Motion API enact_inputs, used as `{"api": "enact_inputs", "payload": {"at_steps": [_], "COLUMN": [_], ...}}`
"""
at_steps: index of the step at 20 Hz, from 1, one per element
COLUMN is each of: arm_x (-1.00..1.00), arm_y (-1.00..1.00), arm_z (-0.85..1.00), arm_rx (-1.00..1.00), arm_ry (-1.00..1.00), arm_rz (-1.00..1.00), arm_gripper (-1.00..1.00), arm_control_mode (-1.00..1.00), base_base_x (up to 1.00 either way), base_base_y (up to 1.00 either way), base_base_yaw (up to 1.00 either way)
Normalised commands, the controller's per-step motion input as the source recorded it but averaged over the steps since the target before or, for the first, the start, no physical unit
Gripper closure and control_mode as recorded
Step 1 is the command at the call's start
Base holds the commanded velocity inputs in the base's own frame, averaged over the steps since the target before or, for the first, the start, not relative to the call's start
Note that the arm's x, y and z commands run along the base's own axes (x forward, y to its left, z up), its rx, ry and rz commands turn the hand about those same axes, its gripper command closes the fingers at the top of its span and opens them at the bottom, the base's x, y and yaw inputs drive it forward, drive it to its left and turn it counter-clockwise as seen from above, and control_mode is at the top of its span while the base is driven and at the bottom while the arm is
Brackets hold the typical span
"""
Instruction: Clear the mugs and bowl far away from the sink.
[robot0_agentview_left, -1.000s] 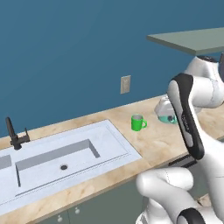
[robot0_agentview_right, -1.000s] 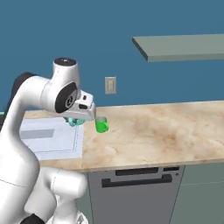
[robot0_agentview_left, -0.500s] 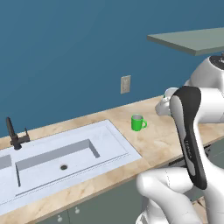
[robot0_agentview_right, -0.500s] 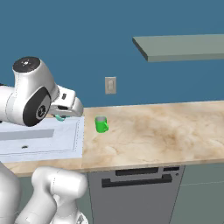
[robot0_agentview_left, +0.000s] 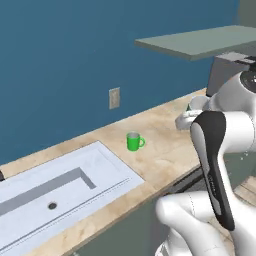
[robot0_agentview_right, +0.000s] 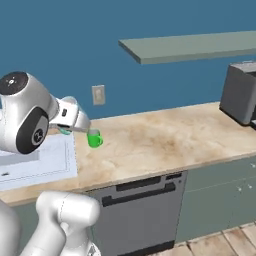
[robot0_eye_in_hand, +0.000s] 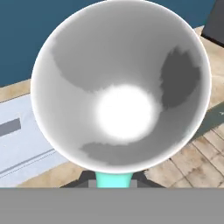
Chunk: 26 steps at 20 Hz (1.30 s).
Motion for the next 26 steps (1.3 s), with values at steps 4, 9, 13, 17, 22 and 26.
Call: {"api": "enact_inputs", "payload": {"at_steps": [4, 9, 13, 17, 22, 26], "arm_x": [0.00, 0.00, 0.00, 0.00, 0.00, 0.00], "arm_y": [0.00, 0.00, 0.00, 0.00, 0.00, 0.00], "arm_z": [0.00, 0.00, 0.00, 0.00, 0.00, 0.00], "arm_rx": [0.00, 0.00, 0.00, 0.00, 0.00, 0.00], "arm_ry": [0.00, 0.00, 0.00, 0.00, 0.00, 0.00], "arm_rz": [0.00, 0.00, 0.00, 0.00, 0.00, 0.00], "arm_gripper": [1.00, 1.00, 1.00, 1.00, 1.00, 1.00], "arm_control_mode": [1.00, 1.00, 1.00, 1.00, 1.00, 1.00], "base_base_x": [0.00, 0.00, 0.00, 0.00, 0.00, 0.00], "base_base_y": [0.00, 0.00, 0.00, 0.00, 0.00, 0.00], "base_base_yaw": [-0.88, -0.99, -1.00, -1.00, -0.95, -0.94]}}
